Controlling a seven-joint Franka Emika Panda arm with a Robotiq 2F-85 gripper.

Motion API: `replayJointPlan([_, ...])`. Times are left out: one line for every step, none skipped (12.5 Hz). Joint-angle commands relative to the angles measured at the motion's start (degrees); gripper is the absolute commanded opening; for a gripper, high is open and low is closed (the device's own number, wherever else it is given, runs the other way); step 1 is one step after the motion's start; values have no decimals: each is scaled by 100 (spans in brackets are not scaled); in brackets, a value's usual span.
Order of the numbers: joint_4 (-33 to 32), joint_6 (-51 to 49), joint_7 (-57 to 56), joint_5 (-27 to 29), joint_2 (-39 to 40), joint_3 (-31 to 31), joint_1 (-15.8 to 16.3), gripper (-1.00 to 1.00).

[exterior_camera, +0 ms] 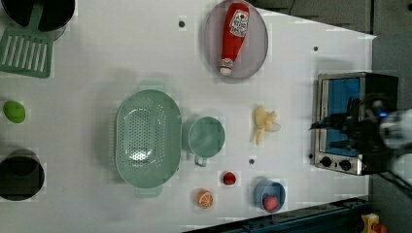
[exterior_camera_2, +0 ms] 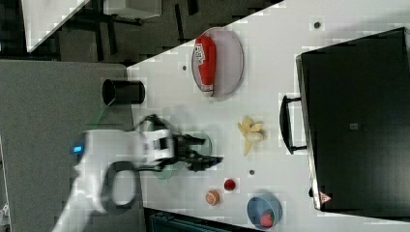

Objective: Pick Banana and place it in mug.

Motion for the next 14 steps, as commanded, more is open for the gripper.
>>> replayJointPlan([-237,999,-1757,117,354,66,-10,100])
replayJointPlan([-327,1272,-2171,116,563,62,-11,100])
replayJointPlan([-398,1533,-2589,116,777,60,-11,100])
replayJointPlan([-441,1777,-2936,116,1005,56,-12,100])
replayJointPlan([-469,2019,-3198,116,1234,55,-12,100])
replayJointPlan([-477,2276,-3298,116,1468,55,-12,100])
replayJointPlan([-483,2557,-3300,117,1696,61,-11,100])
replayJointPlan([-485,2835,-3298,116,1908,66,-10,100])
replayJointPlan([-499,3060,-3299,116,2092,76,-7,100])
replayJointPlan([-514,3220,-3298,117,2252,83,-6,100])
replayJointPlan([-516,3293,-3300,117,2378,93,-4,100])
replayJointPlan([-513,3377,-3287,117,2488,101,2,100])
replayJointPlan([-514,3428,-3288,118,2581,119,4,100])
replayJointPlan([-490,3498,-3288,127,2633,156,4,93])
